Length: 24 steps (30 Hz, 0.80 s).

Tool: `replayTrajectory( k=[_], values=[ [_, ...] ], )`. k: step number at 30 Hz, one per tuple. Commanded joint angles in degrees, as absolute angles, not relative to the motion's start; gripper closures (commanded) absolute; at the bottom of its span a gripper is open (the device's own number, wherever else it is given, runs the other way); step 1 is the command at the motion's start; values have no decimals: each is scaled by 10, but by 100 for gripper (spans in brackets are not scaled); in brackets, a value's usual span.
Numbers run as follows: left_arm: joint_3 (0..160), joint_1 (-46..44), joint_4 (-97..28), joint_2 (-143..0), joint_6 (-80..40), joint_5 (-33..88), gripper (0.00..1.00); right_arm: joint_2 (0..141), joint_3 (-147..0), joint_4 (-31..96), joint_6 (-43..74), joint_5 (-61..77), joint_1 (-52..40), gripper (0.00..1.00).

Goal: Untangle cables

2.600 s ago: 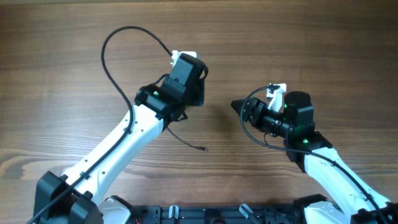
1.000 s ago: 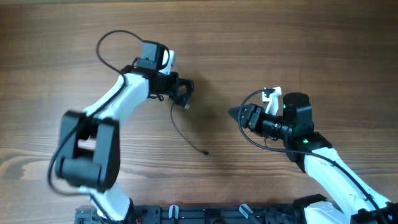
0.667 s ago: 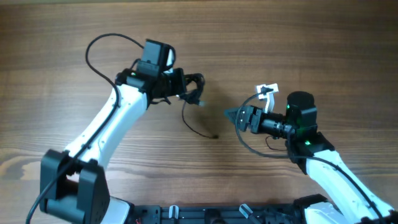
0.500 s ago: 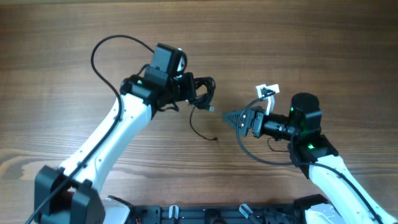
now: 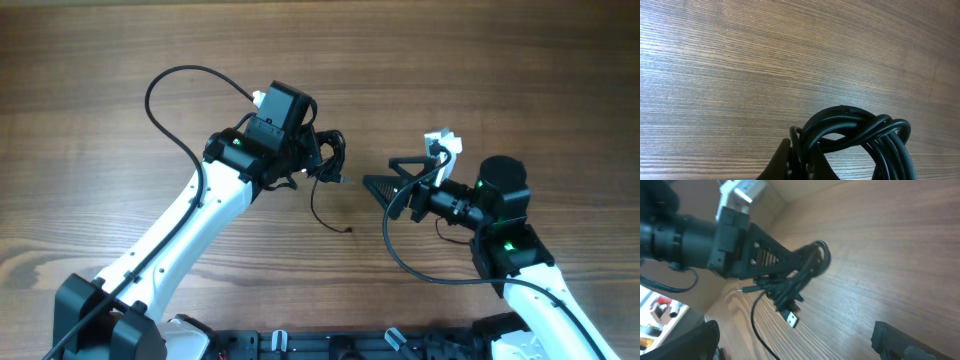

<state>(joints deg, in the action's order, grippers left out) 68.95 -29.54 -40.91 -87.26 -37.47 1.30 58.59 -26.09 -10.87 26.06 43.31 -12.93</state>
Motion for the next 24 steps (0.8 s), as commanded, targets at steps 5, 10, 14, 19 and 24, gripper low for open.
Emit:
replayTrajectory(
  k=[5, 10, 14, 19, 24],
  values=[
    [690, -296, -382, -863, -395, 3, 96, 591, -267, -91, 354, 446, -128, 1],
    [690, -296, -369, -863, -396, -11, 96, 610, -267, -92, 495, 450, -128, 21],
    [690, -296, -364, -863, -417, -31, 96, 629, -267, -92, 555, 451, -129, 46],
    [690, -296, -344, -863, -427, -44, 96, 656, -267, -100, 618, 450, -132, 61],
    [690, -296, -330, -864, -393, -44, 96, 667, -267, -118, 608, 445, -135, 46]
  ],
)
